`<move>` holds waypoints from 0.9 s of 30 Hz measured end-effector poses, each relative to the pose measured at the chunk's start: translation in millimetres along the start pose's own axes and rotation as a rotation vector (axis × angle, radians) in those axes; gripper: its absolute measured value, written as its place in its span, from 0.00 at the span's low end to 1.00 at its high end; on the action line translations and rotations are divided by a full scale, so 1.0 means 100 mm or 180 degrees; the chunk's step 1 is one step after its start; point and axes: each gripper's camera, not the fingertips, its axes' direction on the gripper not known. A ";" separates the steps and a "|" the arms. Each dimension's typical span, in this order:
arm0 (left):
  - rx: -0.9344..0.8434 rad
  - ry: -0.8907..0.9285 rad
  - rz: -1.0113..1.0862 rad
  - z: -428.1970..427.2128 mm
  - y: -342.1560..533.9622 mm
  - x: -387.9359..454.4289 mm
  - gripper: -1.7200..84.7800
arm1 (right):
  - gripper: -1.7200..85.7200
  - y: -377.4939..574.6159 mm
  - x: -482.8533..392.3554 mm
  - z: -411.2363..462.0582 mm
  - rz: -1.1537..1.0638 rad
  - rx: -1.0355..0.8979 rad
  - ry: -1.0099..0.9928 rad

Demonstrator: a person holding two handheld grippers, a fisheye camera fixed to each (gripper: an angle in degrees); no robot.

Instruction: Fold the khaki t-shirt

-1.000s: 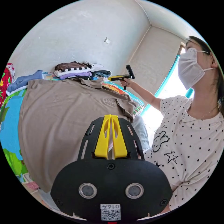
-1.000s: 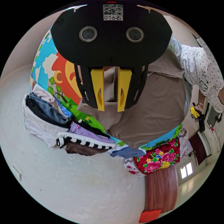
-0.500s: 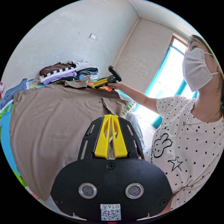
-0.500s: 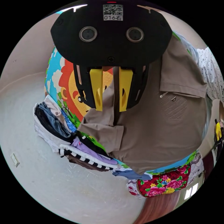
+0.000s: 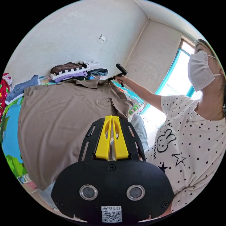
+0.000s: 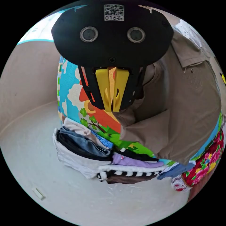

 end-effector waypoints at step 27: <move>-0.0118 0.0172 0.0065 0.47 -1.52 -0.27 0.01 | 0.10 0.20 0.48 0.26 -0.0347 0.0259 0.0555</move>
